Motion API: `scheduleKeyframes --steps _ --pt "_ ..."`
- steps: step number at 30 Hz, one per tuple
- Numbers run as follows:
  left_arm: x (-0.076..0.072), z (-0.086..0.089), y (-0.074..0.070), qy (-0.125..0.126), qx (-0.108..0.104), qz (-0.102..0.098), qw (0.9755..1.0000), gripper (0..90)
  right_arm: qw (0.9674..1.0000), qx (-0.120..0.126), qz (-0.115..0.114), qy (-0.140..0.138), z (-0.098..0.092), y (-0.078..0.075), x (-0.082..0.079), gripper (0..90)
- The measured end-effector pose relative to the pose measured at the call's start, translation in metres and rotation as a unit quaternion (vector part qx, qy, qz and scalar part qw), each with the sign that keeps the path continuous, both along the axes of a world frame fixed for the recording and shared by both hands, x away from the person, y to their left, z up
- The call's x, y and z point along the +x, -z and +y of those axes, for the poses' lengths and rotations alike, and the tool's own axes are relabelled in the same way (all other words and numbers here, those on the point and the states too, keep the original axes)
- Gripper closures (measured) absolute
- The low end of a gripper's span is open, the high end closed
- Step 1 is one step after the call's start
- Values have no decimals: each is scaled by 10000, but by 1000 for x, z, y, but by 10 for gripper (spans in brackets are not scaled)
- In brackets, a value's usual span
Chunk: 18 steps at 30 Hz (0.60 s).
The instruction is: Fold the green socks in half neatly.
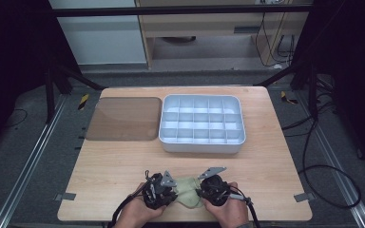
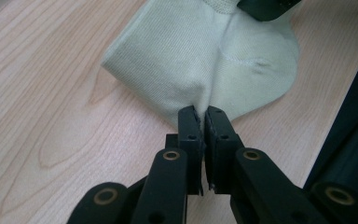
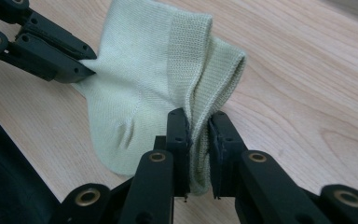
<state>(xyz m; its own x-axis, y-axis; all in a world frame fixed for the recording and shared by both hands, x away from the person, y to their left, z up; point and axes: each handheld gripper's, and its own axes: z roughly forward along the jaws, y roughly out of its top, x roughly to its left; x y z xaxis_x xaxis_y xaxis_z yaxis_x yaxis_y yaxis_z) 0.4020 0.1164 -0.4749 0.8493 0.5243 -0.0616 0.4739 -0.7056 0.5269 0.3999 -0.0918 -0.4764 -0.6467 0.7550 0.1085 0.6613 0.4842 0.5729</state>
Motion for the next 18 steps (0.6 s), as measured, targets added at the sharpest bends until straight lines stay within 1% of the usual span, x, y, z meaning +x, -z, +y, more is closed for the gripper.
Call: scheduleKeyframes --steps 7,9,12,13,15,16,17,18 --pt "-5 0 0 -6 40 12 10000 849 10000 44 2 -44 3 2 1 788" --pt "-6 1 0 -23 47 17 10000 848 10000 7 -8 -85 5 2 1 786" --pt "-5 2 0 -107 25 -56 9999 832 9999 -5 -46 -105 6 2 3 764" --pt "-5 3 0 -139 -19 -72 9999 811 9999 -11 -84 -111 6 2 3 743" --pt "-6 4 -1 -190 -42 -114 9997 749 9999 1 -141 -60 6 1 2 680" --pt "-6 5 -2 -220 -60 -135 9996 710 9998 49 -185 -46 5 0 1 644" --pt "-7 6 -4 -234 -85 -184 9995 687 9998 65 -180 -3 5 -1 -1 605" --pt "-7 8 -6 -287 -121 -236 9992 662 9997 83 -225 10 3 -3 -2 576"
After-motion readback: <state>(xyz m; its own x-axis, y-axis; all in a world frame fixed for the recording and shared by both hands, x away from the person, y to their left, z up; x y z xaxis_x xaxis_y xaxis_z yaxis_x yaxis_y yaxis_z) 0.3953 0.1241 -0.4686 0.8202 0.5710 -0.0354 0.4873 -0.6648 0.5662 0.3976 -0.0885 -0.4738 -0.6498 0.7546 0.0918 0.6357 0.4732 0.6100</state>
